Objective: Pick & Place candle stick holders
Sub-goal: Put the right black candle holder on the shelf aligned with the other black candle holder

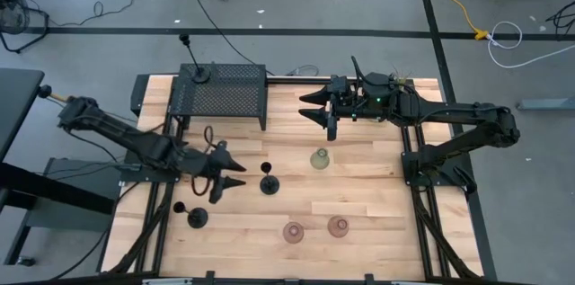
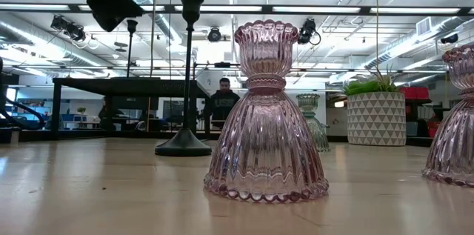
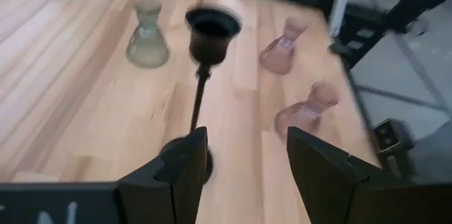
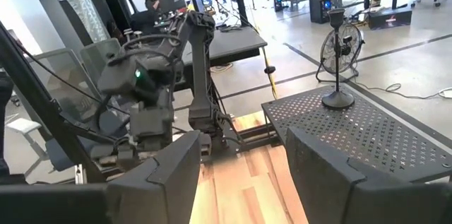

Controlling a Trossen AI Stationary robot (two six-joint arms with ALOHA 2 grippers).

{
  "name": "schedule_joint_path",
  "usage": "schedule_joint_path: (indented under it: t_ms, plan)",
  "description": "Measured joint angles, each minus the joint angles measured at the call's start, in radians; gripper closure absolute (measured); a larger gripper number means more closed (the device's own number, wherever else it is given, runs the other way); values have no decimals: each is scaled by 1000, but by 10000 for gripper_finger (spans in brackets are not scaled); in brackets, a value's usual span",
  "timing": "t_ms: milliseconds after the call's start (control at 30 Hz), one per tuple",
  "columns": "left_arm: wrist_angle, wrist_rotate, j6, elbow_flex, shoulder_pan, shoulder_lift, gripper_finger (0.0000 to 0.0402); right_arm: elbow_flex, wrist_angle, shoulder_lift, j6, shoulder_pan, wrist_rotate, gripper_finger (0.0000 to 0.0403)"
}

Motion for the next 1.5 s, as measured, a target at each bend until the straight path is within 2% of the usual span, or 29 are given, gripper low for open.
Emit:
schedule_joint_path:
  t_ms: [400,767,1267,1500]
  plan:
    - [129,-66,0,0,-6,187,203,0,0,0,-4,0,-1,195]
    - [283,-207,0,0,-6,314,203,0,0,0,-6,0,-7,195]
    - [350,-245,-27,0,8,402,203,0,0,0,-25,0,-28,195]
    - [379,-218,-29,-1,48,406,235,0,3,0,-26,0,-28,195]
